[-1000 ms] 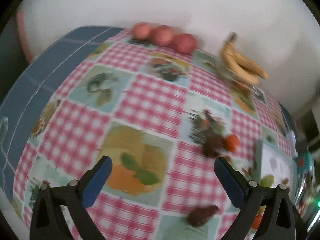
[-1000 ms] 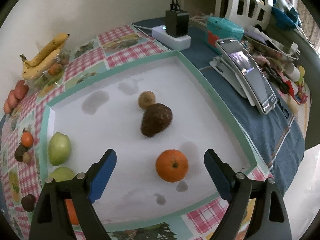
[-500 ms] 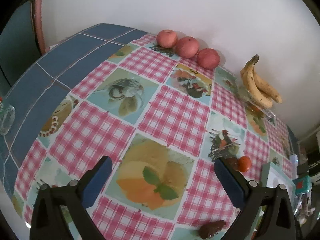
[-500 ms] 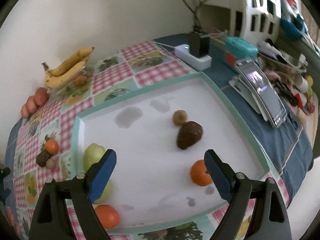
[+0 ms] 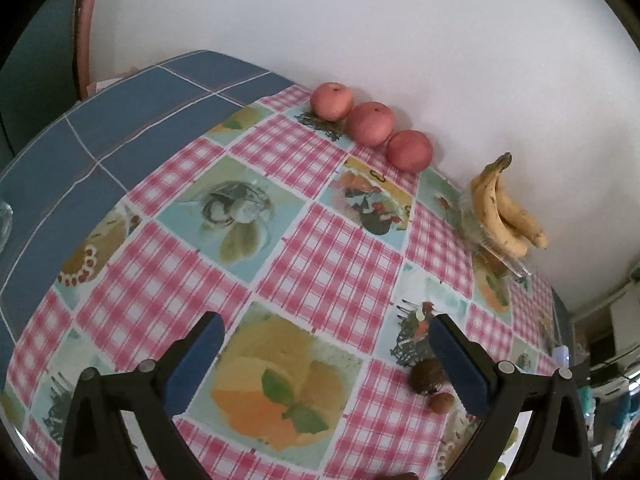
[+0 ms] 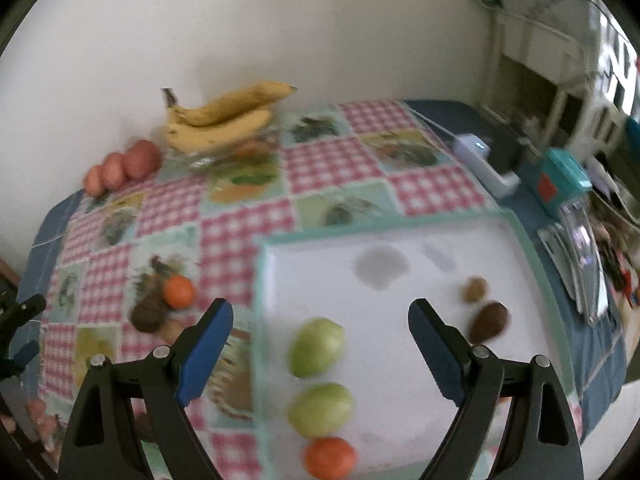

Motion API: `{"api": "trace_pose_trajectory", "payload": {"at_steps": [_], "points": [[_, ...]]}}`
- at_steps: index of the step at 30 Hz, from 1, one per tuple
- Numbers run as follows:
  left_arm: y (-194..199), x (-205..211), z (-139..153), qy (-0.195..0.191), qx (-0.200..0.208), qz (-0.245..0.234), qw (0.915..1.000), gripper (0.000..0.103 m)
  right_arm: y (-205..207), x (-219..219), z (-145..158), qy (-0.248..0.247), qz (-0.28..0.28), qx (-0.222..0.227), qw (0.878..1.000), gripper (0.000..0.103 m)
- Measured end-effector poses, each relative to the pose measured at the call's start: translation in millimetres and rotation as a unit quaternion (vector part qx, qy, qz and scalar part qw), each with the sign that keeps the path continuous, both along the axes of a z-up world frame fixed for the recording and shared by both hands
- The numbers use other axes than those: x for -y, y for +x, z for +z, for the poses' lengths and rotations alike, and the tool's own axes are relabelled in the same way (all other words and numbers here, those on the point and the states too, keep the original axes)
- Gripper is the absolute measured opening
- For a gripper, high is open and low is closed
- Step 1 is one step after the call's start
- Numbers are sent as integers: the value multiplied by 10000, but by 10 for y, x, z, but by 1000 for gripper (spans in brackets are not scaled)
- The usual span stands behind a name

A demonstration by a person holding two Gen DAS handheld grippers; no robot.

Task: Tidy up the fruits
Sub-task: 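Move the left tool to a dark avocado while the right tool reaches a kiwi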

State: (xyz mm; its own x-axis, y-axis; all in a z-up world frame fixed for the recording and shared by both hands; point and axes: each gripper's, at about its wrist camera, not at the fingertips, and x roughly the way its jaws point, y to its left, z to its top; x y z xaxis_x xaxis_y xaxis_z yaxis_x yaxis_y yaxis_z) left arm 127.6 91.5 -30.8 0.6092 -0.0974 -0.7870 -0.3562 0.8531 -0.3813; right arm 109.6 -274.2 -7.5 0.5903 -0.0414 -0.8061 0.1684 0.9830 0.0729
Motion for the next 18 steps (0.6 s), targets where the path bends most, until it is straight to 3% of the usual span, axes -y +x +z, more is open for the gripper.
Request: {"api": "trace_pose_trajectory", "payload": {"at_steps": [9,18], "points": [[248,-20,-151,-49,-394,-32,9992,103,346,-492,-73,20,582,-99,9983,90],[560,142,-417,357,-938,-256,9946,103,600,-837,-374,-115,1196,-521,9914,89]]}}
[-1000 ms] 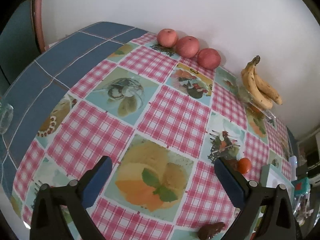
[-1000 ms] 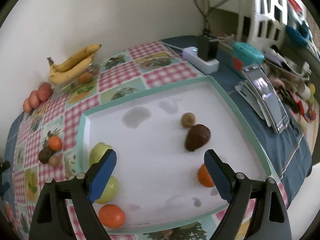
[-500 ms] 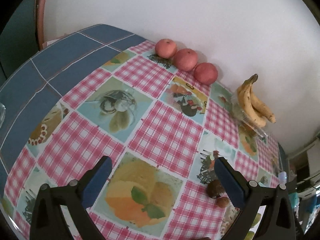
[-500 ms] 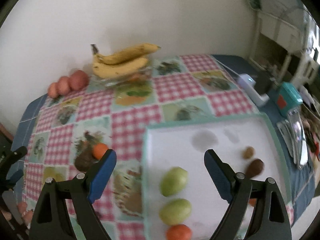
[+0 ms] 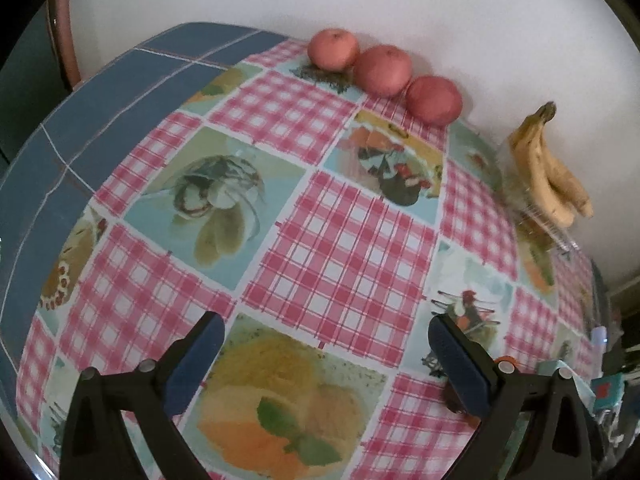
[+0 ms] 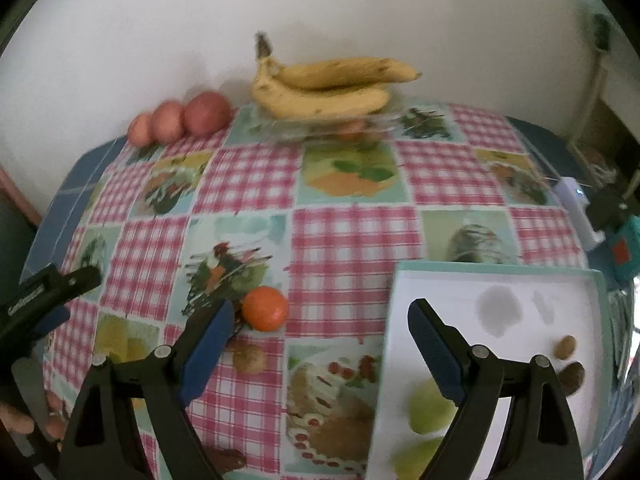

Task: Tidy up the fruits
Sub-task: 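Move the left tool to a dark avocado while the right tool reaches a kiwi, then close the right tool on the kiwi while the left tool grasps the dark avocado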

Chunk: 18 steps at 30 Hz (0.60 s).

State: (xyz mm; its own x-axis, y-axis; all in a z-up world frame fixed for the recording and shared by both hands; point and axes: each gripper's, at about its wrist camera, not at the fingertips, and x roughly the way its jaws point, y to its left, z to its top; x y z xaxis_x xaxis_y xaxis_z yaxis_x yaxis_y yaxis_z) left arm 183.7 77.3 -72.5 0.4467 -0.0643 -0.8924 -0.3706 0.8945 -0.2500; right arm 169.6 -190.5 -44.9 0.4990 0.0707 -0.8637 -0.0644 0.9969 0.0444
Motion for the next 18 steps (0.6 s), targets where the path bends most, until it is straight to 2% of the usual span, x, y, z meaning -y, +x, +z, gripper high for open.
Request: {"api": "trace_pose_trajectory", "payload": {"at_steps": [6,18], "points": [[65,132,-117,98,-226,-234,9994,103,-32,-191,-277,-163,420,-333,9984,89],[76,181,-31,113,-256,-531,9982,103,-111,-300,-587,-322,693,-725,9944,89]]}}
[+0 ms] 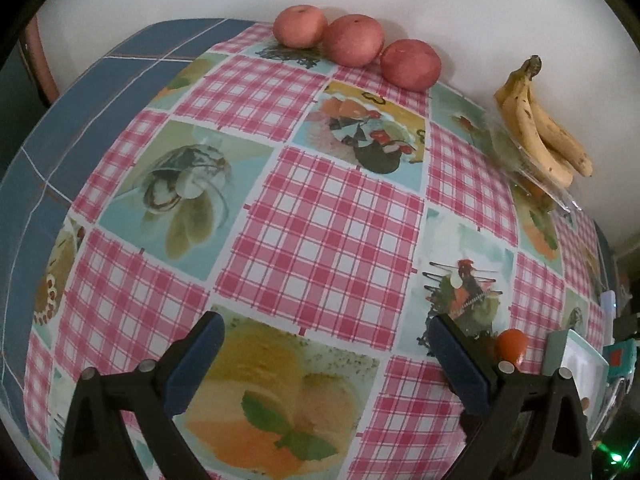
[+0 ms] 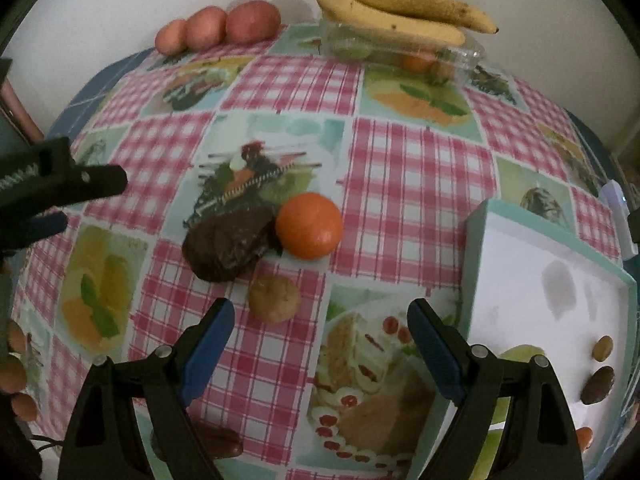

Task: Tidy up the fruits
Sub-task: 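Close the right tool on the kiwi while the left tool grasps the dark avocado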

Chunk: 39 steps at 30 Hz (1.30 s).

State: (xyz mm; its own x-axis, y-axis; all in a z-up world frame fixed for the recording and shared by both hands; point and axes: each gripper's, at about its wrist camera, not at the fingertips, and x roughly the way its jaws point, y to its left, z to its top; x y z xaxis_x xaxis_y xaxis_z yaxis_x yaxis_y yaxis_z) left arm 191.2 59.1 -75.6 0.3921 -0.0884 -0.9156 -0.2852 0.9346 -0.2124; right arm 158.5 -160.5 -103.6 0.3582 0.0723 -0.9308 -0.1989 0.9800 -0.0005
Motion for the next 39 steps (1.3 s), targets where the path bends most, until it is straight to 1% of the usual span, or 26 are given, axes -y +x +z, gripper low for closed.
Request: {"api": "trace_pose_trajectory", "payload": {"at_steps": [4,7,9,10,15,17,18,20,23,27,35,39], "points": [[11,21,-21,-47,-45,-40,10000,103,-10,-40,-78,-89,102,-31,9999,89],[21,29,-58,-121,-113,-72,9998,103,-30,-53,-94,-73,134,62,9999,88],[20,31,-57,-154,-110,-88,9998,103,-25,-58,-76,-50,145,163,9997,81],[18,31,-54,-161,-107,-96,9998,103,-19,-60,-69,-56,149,188,9997,75],[24,51,-45,-305,-98,-131,9994,103,-2,-29,-51,-27,88,195,9998,68],[32,79,-45,-370,-86,-191,9991,103,9,1,-36,-17,17,226,9997,57],[33,99,-47,-384,-87,-228,9990,103,0,39,-19,5,-21,234,9997,55],[37,127,-56,-392,-109,-266,9988,103,2,56,-20,9,-54,253,9997,48],[34,160,-70,-485,-127,-323,9982,103,5,101,-21,72,-100,256,9996,42],[39,211,-77,-574,-118,-390,9975,103,-6,154,-20,75,-170,259,9995,40],[60,328,-43,-583,-77,-658,9961,103,7,324,-22,75,-425,226,9988,40],[74,425,-68,-614,-109,-791,9949,103,0,355,-14,67,-498,218,9985,33]]}}
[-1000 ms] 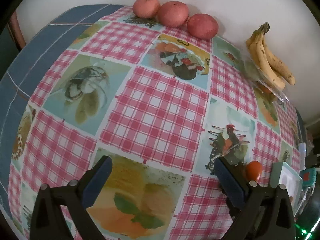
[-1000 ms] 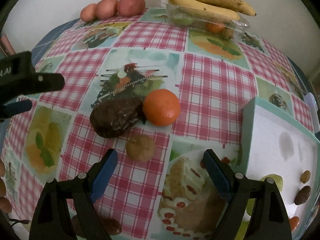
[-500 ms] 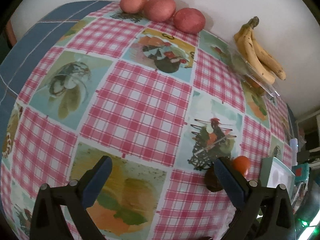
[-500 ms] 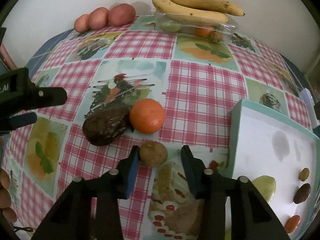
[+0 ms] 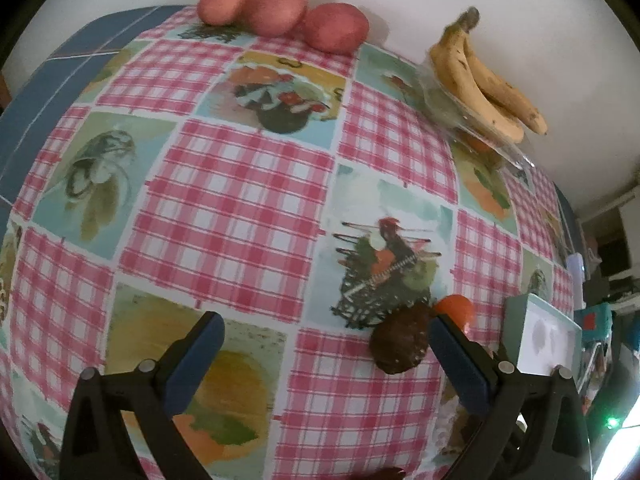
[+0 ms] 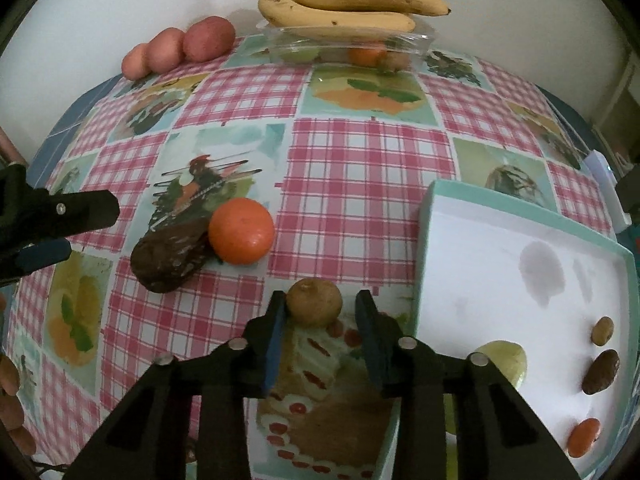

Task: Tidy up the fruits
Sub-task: 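Close the right tool on the kiwi while the left tool grasps the dark avocado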

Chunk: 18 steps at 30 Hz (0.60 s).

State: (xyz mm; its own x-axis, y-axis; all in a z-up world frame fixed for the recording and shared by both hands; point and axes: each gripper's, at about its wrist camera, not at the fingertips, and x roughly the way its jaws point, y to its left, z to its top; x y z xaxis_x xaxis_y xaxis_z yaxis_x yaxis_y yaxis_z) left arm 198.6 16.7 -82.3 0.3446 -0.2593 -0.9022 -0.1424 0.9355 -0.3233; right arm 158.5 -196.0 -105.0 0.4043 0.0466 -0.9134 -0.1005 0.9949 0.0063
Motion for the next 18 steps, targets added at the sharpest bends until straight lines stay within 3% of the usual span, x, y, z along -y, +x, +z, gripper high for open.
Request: {"api": "trace_pose_trajectory", "payload": {"at_steps": [11,13,17,18], "points": [[23,329,-193,212,-166,-344,9990,100,-32,24,3,20,-17,-31,10000,29],[30,377,-176,239,-107,-375,9990,88,-33,20,3,15,-14,-34,10000,29],[32,486,-159,219,-33,-546,9983,74,-33,26,6,51,-39,-41,10000,29],[35,512,-151,130,-14,-616,9980,65,-32,22,8,54,-44,-43,10000,29]]}}
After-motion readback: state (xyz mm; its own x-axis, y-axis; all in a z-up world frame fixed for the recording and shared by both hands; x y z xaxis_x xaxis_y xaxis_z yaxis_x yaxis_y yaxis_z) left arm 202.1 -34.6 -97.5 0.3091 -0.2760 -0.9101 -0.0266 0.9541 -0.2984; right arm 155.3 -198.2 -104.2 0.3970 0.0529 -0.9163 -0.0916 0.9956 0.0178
